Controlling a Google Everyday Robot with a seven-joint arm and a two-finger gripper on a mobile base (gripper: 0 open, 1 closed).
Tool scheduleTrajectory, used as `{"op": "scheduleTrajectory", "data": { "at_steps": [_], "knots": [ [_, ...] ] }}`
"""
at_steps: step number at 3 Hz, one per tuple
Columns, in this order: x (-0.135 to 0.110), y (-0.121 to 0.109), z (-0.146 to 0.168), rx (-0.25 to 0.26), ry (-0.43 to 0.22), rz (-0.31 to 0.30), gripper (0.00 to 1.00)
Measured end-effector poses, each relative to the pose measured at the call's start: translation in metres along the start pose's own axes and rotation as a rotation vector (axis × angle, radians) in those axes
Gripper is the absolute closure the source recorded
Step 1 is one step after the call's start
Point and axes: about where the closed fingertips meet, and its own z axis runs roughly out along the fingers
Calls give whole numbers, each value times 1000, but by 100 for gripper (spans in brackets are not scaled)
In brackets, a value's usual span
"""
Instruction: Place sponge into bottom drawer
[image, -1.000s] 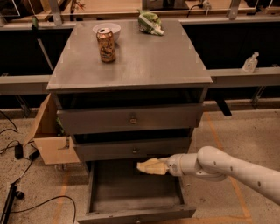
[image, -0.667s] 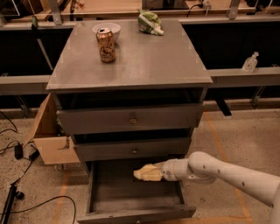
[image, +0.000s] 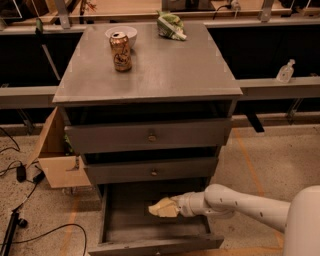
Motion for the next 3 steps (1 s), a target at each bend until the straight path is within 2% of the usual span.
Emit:
{"op": "scheduleTrajectory", "data": {
  "at_steps": [1,2,3],
  "knots": [
    [14,-5,20,-14,11,2,100],
    [33,-6,64,-87,3,-50,100],
    [49,-18,115,-121,-21,-105,84]
  ]
}}
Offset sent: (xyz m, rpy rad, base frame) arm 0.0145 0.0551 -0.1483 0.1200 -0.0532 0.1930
